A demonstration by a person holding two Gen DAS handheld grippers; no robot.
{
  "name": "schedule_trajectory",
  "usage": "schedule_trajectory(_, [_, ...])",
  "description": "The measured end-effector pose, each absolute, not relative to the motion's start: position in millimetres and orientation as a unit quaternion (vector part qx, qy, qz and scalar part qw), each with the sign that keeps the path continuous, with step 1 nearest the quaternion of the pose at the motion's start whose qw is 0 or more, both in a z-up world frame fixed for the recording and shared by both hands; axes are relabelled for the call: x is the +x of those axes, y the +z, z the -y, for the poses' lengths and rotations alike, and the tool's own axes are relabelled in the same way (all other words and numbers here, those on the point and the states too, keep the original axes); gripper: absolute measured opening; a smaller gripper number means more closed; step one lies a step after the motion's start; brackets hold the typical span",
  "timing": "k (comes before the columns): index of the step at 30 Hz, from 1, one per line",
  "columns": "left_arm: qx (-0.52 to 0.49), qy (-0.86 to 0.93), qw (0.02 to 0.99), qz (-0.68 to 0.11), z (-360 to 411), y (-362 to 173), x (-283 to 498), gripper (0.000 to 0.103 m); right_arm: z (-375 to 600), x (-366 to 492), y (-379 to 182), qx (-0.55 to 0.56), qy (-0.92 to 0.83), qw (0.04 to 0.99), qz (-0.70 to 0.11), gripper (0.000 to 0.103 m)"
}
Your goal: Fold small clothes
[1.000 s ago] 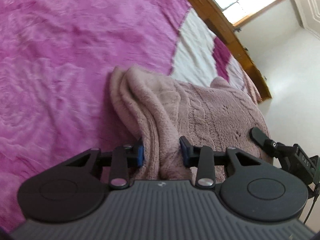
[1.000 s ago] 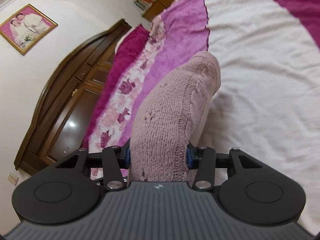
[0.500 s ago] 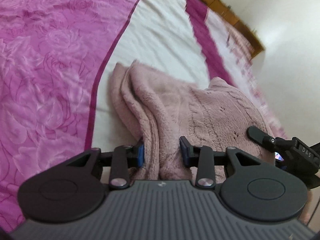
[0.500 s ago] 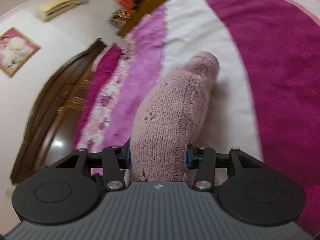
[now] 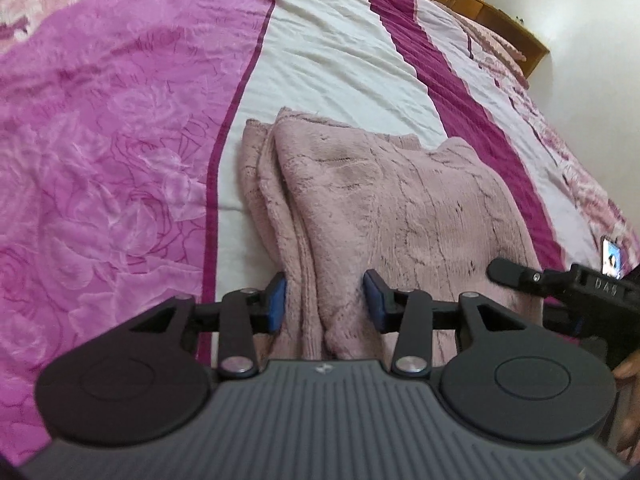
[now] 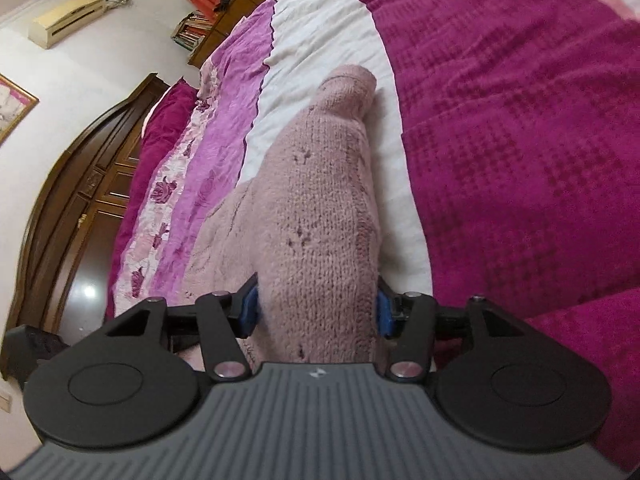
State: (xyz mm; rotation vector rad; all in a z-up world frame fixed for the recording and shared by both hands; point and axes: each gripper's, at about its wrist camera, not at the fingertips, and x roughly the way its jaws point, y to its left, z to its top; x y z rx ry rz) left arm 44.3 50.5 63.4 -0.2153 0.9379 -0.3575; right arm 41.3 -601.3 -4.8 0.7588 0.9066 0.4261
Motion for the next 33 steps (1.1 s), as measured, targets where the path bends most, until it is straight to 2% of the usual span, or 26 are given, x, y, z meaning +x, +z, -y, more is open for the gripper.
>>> schedule_trajectory(4, [-0.101, -0.162, 0.874, -0.447, -53.2, 68.6, 34.5, 0.046, 596.3, 36.1, 11.9, 0.328, 0.190, 0.826, -0.416, 0.065])
schedule_trajectory(12, [-0.086, -0.120, 0.884, -0.444, -52.1, 82.2, 14.1, 0.069, 594.7, 1.0, 42.3, 0.257, 0.186, 0.869, -0.380, 0.077])
schedule_trajectory(15, [-0.079, -0.109, 0.886, -0.443, -48.9, 84.1, 4.9, 0.073, 595.2, -11.6, 46.1, 0.244, 0.190, 0.875, -0.373, 0.080])
schedule_trajectory(33, [-0.034, -0.081, 0.874, -0.478, -14.2, 67.5, -34.7, 0.074, 566.3, -55.5, 36.7, 0.146, 0.190, 0.888, -0.392, 0.081])
